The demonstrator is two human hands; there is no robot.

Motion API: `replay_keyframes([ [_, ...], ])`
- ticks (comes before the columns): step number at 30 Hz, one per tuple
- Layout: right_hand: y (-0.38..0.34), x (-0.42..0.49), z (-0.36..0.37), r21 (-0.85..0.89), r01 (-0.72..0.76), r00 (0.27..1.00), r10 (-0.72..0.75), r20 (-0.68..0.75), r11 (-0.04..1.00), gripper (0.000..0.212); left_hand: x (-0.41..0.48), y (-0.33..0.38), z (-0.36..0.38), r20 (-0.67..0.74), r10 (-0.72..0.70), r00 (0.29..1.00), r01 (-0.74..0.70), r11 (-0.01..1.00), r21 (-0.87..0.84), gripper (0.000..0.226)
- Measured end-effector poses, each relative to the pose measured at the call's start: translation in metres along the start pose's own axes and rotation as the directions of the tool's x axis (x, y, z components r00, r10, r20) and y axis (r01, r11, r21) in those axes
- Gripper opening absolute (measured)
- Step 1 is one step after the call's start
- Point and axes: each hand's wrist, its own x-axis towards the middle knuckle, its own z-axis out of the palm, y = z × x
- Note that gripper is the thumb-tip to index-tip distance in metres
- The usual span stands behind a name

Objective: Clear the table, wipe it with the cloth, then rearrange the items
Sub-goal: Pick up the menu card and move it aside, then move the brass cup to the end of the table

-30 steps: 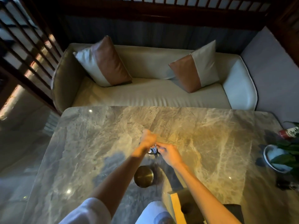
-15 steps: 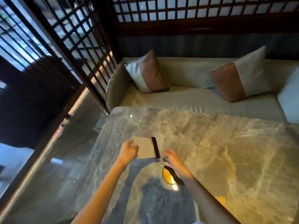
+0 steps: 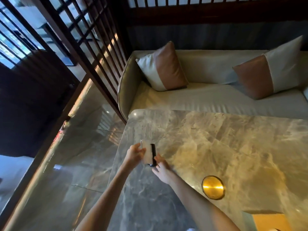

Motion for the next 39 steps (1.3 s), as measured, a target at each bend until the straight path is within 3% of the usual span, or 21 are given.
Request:
replay_keyframes([
  [3, -0.004, 0.017, 0.010, 0.017, -0.010, 0.999, 0.010, -0.049, 1.000, 0.035, 0.021, 0.005, -0.007, 0.034, 0.026, 0.999, -0.029, 0.996, 0.083, 0.022],
  [8, -0.005, 0.016, 0.011, -0.061, -0.047, 0.998, 0.049, 0.027, 0.997, 0.035, 0.032, -0.004, 0.003, 0.105, 0.063, 0.992, -0.079, 0.985, 0.150, 0.023],
  [11, -0.007, 0.004, -0.008, -0.080, -0.055, 0.998, 0.056, 0.006, 0.995, 0.043, 0.033, 0.005, 0.012, 0.070, 0.047, 0.996, -0.059, 0.982, 0.179, 0.022],
  [15, -0.017, -0.025, -0.074, -0.186, 0.025, 0.996, -0.040, -0.078, 0.982, 0.042, 0.023, 0.020, 0.031, -0.038, -0.057, 0.998, 0.065, 0.964, 0.259, 0.056],
  [17, -0.018, -0.040, -0.125, -0.296, 0.105, 0.963, -0.171, -0.208, 0.949, 0.044, 0.009, 0.028, 0.050, -0.229, 0.126, 0.965, -0.021, 0.910, 0.415, 0.060],
  [18, -0.019, -0.048, -0.152, -0.368, 0.141, 0.914, -0.264, -0.309, 0.919, 0.058, -0.001, 0.033, 0.062, -0.283, 0.264, 0.922, -0.096, 0.864, 0.495, 0.057],
  [19, -0.017, -0.051, -0.181, -0.458, 0.131, 0.851, -0.336, -0.403, 0.880, 0.074, -0.010, 0.038, 0.080, -0.284, 0.377, 0.881, -0.179, 0.823, 0.539, 0.052],
  [20, -0.018, -0.058, -0.206, -0.545, 0.122, 0.796, -0.409, -0.445, 0.830, 0.075, -0.018, 0.043, 0.100, -0.250, 0.431, 0.867, -0.233, 0.794, 0.562, 0.044],
  [22, -0.022, -0.076, -0.246, -0.692, -0.013, 0.752, -0.450, -0.482, 0.721, 0.039, -0.027, 0.040, 0.148, -0.113, 0.341, 0.933, -0.240, 0.824, 0.513, 0.028],
  [24, -0.020, -0.088, -0.274, -0.716, -0.073, 0.756, -0.429, -0.494, 0.694, 0.037, -0.036, 0.034, 0.196, 0.053, 0.086, 0.995, -0.100, 0.911, 0.401, 0.030],
  [26, -0.011, -0.095, -0.289, -0.700, -0.040, 0.794, -0.402, -0.455, 0.713, 0.030, -0.041, 0.020, 0.237, 0.202, -0.131, 0.971, 0.056, 0.938, 0.341, 0.037],
  [28, 0.002, -0.097, -0.297, -0.664, -0.014, 0.842, -0.349, -0.410, 0.747, 0.023, -0.044, 0.005, 0.268, 0.298, -0.249, 0.922, 0.148, 0.934, 0.324, 0.040],
  [31, 0.019, -0.095, -0.303, -0.515, -0.044, 0.910, -0.179, -0.375, 0.856, 0.048, -0.049, -0.012, 0.294, 0.360, -0.320, 0.877, 0.217, 0.929, 0.299, 0.042],
  [39, 0.041, -0.091, -0.290, -0.480, -0.086, 0.908, -0.130, -0.399, 0.873, 0.046, -0.056, -0.021, 0.300, 0.401, -0.299, 0.866, 0.259, 0.954, 0.151, 0.056],
])
